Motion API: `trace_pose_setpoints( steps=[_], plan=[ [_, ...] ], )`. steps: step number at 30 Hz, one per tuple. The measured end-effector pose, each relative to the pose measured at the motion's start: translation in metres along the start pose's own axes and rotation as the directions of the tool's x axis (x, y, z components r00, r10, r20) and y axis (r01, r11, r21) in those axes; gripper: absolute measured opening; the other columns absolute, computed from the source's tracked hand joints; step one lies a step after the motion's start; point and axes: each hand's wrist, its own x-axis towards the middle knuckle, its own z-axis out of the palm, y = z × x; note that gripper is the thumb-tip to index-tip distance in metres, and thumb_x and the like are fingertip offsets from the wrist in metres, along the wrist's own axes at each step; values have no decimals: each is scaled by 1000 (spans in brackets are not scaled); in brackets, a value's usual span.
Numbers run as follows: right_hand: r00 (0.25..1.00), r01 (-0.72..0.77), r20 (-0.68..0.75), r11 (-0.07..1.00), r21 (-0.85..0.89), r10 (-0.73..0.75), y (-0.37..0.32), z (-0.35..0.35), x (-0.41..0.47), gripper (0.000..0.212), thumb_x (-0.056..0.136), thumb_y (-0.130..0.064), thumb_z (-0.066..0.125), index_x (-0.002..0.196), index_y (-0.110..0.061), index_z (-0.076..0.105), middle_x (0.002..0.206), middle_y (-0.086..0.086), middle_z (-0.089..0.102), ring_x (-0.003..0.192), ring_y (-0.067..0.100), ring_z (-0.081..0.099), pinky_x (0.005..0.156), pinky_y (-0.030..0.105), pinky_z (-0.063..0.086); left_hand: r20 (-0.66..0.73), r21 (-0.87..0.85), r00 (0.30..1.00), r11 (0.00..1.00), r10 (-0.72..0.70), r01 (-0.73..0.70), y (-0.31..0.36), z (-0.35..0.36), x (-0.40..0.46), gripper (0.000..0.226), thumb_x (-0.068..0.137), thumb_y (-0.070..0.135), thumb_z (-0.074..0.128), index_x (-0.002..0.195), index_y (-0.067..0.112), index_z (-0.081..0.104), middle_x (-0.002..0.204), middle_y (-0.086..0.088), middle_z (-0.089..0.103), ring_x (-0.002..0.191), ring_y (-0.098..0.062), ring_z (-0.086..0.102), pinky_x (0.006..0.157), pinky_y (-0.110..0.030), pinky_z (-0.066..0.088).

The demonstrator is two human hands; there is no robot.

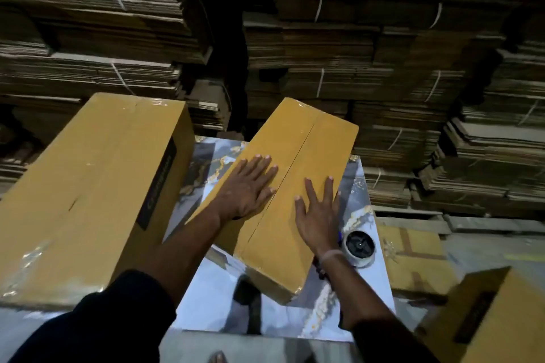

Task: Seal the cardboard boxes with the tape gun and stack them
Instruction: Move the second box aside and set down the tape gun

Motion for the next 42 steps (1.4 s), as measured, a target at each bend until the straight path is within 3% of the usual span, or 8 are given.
trace_pose_setpoints(
  steps=[10, 16, 20, 23, 25, 28, 35, 42],
  plan=[
    [994, -102, -34, 991, 89, 105, 1, -10, 39, 61, 110, -54, 32, 166, -32, 21, 175, 0, -13, 161, 28, 0, 127, 47, 22, 56, -232, 990, 962, -132, 142, -34, -6, -3, 72, 109, 56, 22, 166, 15, 5, 173, 1, -11, 158, -16, -17, 129, -44, 14],
    [993, -113, -21, 971, 211, 120, -6, -11, 1, 68, 111, -45, 38, 167, -17, 10, 173, -2, -20, 161, 18, -8, 124, 35, 19, 75, -418, 982, 889, -173, 189, -32, -26, -31, 69, 112, 41, 36, 166, 12, 5, 174, -4, -5, 160, -24, 3, 128, -44, 16],
    [978, -136, -65, 836, 531, 200, -17, 0, -60, 77, 108, -36, 53, 167, -18, 7, 173, 1, 17, 156, 18, 23, 125, 37, 27, 216, -683, 941, 649, -259, 335, -29, -51, -78, 63, 112, 37, 37, 166, 26, 6, 173, 5, 5, 158, -16, 10, 121, -26, 16],
    [949, -204, -5, 622, 756, 317, -21, 5, -92, 67, 101, -35, 67, 158, -39, 32, 147, -14, 57, 134, 15, 55, 114, 42, 44, 374, -862, 861, 215, -345, 460, -12, -70, -98, 51, 112, 12, 36, 162, 13, 25, 152, 5, 37, 143, -14, 33, 92, 2, 29],
    [932, -261, 96, 459, 850, 351, -22, 7, -97, 66, 98, -32, 72, 154, -44, 40, 139, -17, 63, 130, 19, 59, 110, 47, 48, 447, -876, 811, -3, -378, 482, -7, -72, -112, 49, 108, 9, 40, 157, 9, 37, 143, 3, 42, 132, -10, 35, 89, -8, 33],
    [937, -253, 124, 391, 885, 325, -27, 1, -93, 67, 97, -24, 71, 153, -47, 41, 143, -12, 63, 130, 22, 60, 113, 54, 46, 502, -854, 744, -118, -442, 506, -2, -71, -125, 46, 103, 14, 47, 147, 7, 53, 141, 2, 50, 125, -11, 41, 99, -29, 25],
    [970, -217, 147, 421, 881, 193, -33, -36, -75, 82, 88, -34, 80, 155, -49, 36, 149, -8, 59, 130, 25, 62, 111, 58, 48, 524, -849, 728, -209, -442, 485, 2, -88, -141, 22, 86, 26, 61, 101, 9, 62, 110, 8, 59, 110, -11, 53, 76, -25, 35],
    [979, -202, 192, 416, 887, 66, -66, -101, -53, 67, 95, -23, 73, 151, -46, 45, 137, 1, 69, 116, 33, 71, 94, 54, 58, 262, -964, 854, -88, -449, 249, -2, -118, -153, 63, 91, 14, 55, 151, -3, 44, 117, 1, 66, 90, 4, 64, 70, -7, 47]
  ],
)
